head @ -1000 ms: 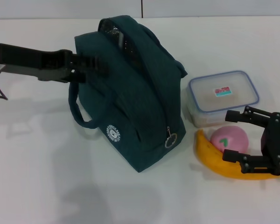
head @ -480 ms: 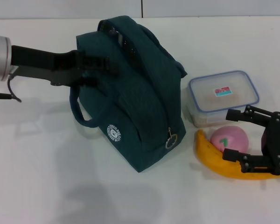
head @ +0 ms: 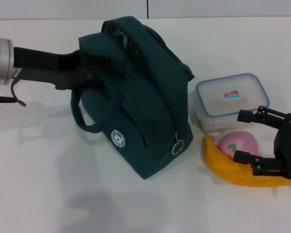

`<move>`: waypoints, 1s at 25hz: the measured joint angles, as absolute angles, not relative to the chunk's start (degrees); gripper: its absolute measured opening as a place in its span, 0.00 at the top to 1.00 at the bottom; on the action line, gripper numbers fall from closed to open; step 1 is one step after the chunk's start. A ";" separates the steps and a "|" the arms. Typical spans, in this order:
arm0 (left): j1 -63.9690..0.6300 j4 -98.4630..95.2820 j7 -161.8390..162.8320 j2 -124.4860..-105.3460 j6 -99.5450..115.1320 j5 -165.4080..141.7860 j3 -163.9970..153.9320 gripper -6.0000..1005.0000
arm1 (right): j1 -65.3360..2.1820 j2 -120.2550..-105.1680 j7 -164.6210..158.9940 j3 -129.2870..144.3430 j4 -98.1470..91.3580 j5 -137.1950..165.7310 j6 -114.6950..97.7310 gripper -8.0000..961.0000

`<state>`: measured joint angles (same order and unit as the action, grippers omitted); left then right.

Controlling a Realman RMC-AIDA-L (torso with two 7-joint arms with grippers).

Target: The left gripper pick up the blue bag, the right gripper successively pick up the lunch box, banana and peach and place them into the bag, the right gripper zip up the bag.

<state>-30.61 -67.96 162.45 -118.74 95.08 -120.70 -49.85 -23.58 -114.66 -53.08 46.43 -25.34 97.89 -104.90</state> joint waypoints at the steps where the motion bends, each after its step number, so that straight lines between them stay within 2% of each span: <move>1: -30.51 -67.91 162.31 -118.91 94.80 -120.60 -49.81 0.26 | -23.52 -114.64 -53.08 46.20 -25.40 97.88 -104.98 0.11; 7: -29.55 -68.25 158.64 -119.20 92.43 -120.22 -49.77 0.27 | -23.39 -114.39 -53.10 46.06 -25.67 97.82 -105.20 0.11; 9: -29.74 -67.91 158.04 -118.79 92.47 -120.60 -50.57 0.27 | -23.38 -114.34 -53.10 46.05 -25.59 97.67 -105.21 0.11; 17: -31.39 -67.23 157.71 -118.27 93.05 -121.81 -51.94 0.47 | -23.38 -114.34 -53.24 46.00 -25.38 97.20 -105.06 0.11; 25: -31.21 -67.00 157.80 -117.86 95.37 -121.66 -51.63 0.78 | -23.35 -114.37 -53.51 45.32 -25.23 96.92 -104.91 0.11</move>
